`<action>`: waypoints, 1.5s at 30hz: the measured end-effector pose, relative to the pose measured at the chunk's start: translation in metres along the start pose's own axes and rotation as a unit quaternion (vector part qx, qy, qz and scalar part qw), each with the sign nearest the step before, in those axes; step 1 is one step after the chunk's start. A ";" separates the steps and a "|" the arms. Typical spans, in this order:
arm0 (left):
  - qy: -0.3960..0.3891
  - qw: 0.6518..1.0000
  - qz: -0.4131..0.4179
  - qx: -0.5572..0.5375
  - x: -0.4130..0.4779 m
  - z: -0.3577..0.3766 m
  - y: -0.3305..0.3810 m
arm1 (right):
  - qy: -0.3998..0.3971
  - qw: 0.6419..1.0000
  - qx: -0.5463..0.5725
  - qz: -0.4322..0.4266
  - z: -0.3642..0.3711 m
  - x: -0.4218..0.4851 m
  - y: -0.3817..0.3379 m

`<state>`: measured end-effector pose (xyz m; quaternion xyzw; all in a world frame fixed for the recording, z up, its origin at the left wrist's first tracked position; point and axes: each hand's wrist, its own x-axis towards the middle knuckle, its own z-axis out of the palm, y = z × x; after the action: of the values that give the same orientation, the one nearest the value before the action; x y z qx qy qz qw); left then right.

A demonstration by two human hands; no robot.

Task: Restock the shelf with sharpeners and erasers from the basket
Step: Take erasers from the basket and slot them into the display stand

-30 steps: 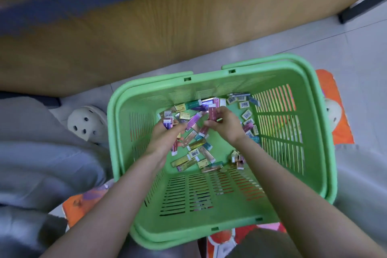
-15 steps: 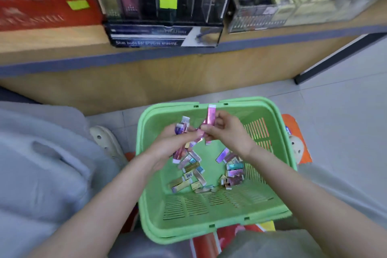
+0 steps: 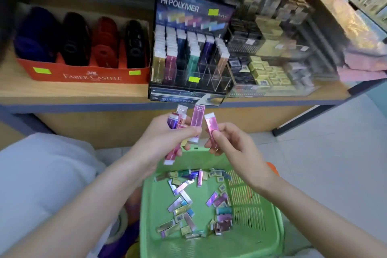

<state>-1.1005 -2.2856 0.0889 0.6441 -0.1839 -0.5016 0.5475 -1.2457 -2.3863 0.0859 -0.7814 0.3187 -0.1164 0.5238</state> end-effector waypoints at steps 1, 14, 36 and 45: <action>0.002 1.000 0.012 -0.002 -0.001 -0.003 0.007 | -0.004 1.000 -0.002 -0.008 0.001 0.001 -0.007; 0.093 0.990 0.106 0.015 0.024 -0.057 0.064 | 0.101 0.988 -0.061 -0.102 -0.008 0.083 -0.087; 0.147 0.983 0.086 -0.070 0.036 -0.079 0.062 | 0.070 0.975 -0.119 -0.173 0.014 0.125 -0.096; 0.159 0.979 0.091 -0.087 0.040 -0.078 0.068 | 0.080 0.966 -0.152 -0.191 0.011 0.130 -0.102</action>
<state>-0.9963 -2.2988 0.1234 0.6461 -0.1079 -0.3553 0.6668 -1.1011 -2.4332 0.1523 -0.8862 0.2180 -0.2270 0.3400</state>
